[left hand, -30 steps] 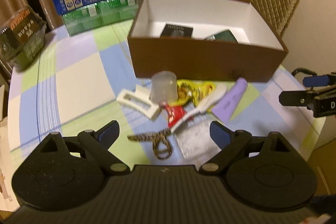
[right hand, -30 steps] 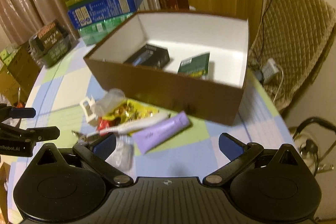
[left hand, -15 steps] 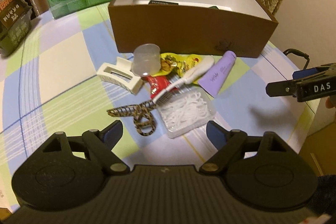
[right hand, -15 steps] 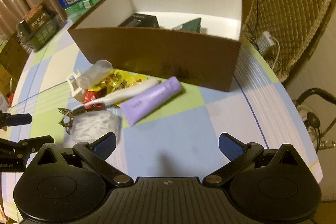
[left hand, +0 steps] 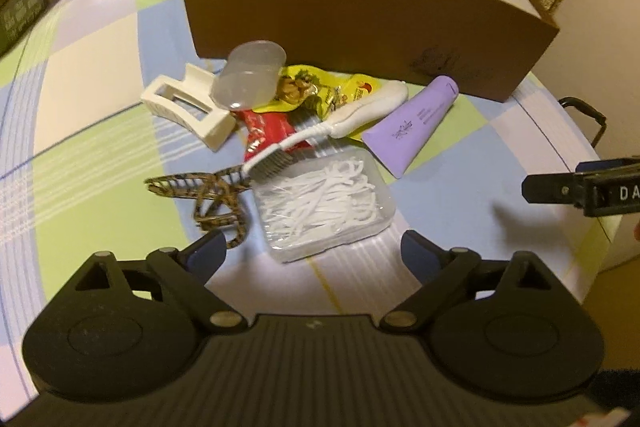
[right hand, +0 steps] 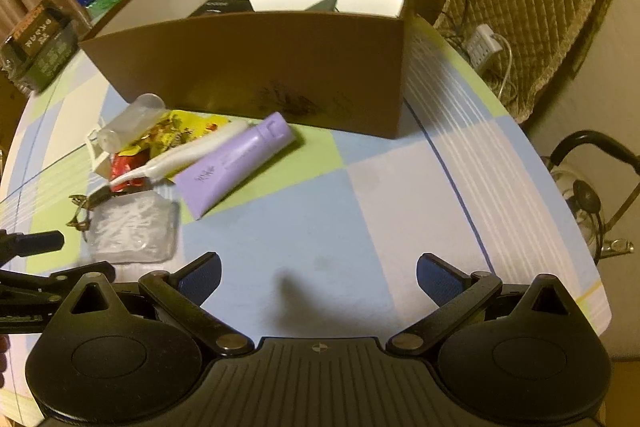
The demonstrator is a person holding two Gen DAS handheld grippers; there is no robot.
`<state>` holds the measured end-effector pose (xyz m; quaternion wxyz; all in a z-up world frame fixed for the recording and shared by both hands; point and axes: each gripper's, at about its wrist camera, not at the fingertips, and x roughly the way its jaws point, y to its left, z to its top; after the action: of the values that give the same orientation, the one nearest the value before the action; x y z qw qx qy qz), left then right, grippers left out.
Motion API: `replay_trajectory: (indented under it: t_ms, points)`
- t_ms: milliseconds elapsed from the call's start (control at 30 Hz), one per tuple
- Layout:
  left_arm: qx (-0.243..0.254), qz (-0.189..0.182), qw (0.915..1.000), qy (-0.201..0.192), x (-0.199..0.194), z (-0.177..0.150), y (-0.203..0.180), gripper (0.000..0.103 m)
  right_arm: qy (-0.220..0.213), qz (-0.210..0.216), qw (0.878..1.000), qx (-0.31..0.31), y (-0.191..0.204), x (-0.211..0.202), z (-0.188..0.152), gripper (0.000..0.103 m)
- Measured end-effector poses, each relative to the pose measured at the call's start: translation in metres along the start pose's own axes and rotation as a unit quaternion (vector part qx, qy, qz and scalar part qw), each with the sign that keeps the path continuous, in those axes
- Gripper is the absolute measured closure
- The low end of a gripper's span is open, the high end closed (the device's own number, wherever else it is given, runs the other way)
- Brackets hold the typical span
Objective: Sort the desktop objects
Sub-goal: 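Move both tools back toward the remaining items on the table, then grasp the clear floss-pick box with the left gripper while the right approaches the purple tube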
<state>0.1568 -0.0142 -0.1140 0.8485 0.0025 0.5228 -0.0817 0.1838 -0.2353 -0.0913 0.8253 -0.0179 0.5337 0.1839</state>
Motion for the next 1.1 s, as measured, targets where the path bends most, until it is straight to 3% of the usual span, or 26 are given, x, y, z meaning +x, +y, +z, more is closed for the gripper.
replay_trajectory:
  t_ms: [467, 633, 1100]
  points:
    - [-0.046, 0.063, 0.997, -0.001, 0.038, 0.02, -0.023, 0.011, 0.027, 0.011, 1.0, -0.01, -0.024, 0.023, 0.017, 0.002]
    - [-0.054, 0.089, 0.9945, -0.003, 0.047, 0.023, -0.026, 0.02, 0.033, 0.017, 0.999, -0.017, -0.028, 0.029, 0.021, 0.002]
    - [-0.055, 0.089, 0.9943, 0.018, 0.018, -0.02, -0.007, 0.02, 0.013, 0.062, 0.998, -0.01, -0.006, 0.04, 0.039, 0.002]
